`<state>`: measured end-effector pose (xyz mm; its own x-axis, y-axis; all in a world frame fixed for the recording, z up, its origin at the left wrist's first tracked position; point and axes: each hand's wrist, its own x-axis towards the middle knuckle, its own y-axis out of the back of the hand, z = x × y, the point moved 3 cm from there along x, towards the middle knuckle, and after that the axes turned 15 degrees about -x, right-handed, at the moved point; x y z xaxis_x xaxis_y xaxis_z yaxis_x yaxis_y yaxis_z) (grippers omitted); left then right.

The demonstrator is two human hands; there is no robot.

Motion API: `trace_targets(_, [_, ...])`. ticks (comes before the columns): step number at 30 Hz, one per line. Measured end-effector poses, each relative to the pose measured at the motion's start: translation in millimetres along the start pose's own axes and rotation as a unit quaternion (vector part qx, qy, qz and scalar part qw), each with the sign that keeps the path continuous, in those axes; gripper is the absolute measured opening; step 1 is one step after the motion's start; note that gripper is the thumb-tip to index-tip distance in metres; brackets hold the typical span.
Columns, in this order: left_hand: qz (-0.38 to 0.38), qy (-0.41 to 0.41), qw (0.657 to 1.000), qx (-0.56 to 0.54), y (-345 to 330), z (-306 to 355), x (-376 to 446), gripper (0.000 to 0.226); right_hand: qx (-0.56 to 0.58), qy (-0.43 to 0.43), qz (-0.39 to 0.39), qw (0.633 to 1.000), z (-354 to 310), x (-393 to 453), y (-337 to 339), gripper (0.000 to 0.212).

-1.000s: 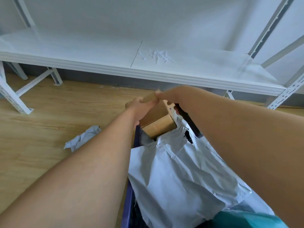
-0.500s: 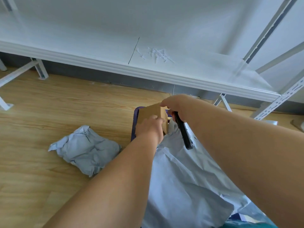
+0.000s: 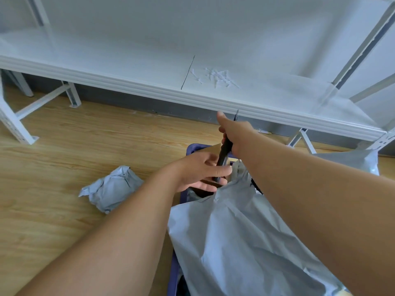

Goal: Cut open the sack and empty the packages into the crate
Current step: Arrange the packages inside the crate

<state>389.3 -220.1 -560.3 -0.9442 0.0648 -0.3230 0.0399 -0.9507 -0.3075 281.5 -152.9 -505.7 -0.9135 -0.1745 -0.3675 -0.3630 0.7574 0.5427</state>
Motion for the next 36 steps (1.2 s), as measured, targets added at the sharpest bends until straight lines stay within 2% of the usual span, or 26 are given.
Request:
trace_targets(2, [0.051,-0.019,0.998,0.019,8,3,-3,0.028,0.023,0.018,-0.032,0.999,-2,-1,-9,0.059])
trace_targets(4, [0.102,-0.035,0.994,-0.009,23,3,-7,0.025,0.026,0.034,-0.092,0.995,-2,-7,-25,0.059])
trace_targets(6, [0.134,-0.045,0.99,-0.028,36,2,-13,0.027,-0.069,0.046,-0.106,0.991,2,-13,-43,0.053])
trace_targets(7, [0.144,-0.046,0.988,-0.019,41,0,-17,0.03,-0.119,0.057,-0.093,0.987,4,-18,-51,0.042])
trace_targets(9, [0.142,-0.039,0.989,0.01,50,0,-26,0.037,-0.145,0.085,-0.078,0.983,4,-25,-65,0.018])
trace_targets(10, [0.126,-0.03,0.991,0.011,56,-1,-31,0.038,-0.133,0.09,-0.084,0.983,2,-29,-70,0.013])
trace_targets(12, [0.11,-0.02,0.994,-0.01,75,-3,-43,0.033,-0.079,0.065,-0.118,0.988,0,-36,-80,0.018])
trace_targets(13, [0.137,-0.025,0.99,-0.017,90,-4,-48,0.03,-0.055,0.05,-0.135,0.988,-1,-38,-85,0.02])
trace_targets(15, [0.285,-0.028,0.957,0.039,128,-12,-57,0.028,-0.074,0.029,-0.162,0.984,0,-42,-92,0.025])
trace_targets(16, [0.369,-0.011,0.922,0.114,147,-18,-60,0.028,-0.114,0.027,-0.171,0.978,2,-43,-96,0.029])
trace_targets(17, [0.42,0.024,0.884,0.205,160,-28,-61,0.03,-0.165,0.033,-0.182,0.969,5,-44,-101,0.034])
trace_targets(18, [0.422,0.07,0.859,0.282,170,-42,-60,0.031,-0.205,0.04,-0.193,0.959,7,-46,-107,0.035])
trace_targets(20, [0.367,0.152,0.84,0.37,177,-79,-55,0.03,-0.216,0.031,-0.207,0.954,13,-45,-120,0.025])
trace_targets(23, [0.327,0.201,0.842,0.38,178,-134,-42,0.041,-0.19,-0.038,-0.245,0.95,21,-47,-138,0.017])
trace_targets(25, [0.336,0.201,0.837,0.383,176,-158,-34,0.051,-0.203,-0.039,-0.263,0.942,23,-45,-149,0.021])
trace_targets(28, [0.367,0.218,0.828,0.364,177,-184,-25,0.052,-0.218,-0.031,-0.248,0.943,26,-42,-162,0.028])
trace_targets(31, [0.399,0.269,0.835,0.266,186,-202,-22,0.054,-0.225,-0.049,-0.26,0.938,31,-43,-168,0.026])
trace_targets(36, [0.381,0.311,0.855,0.164,194,-209,-12,0.056,-0.275,-0.003,-0.279,0.92,34,-42,-171,0.024])
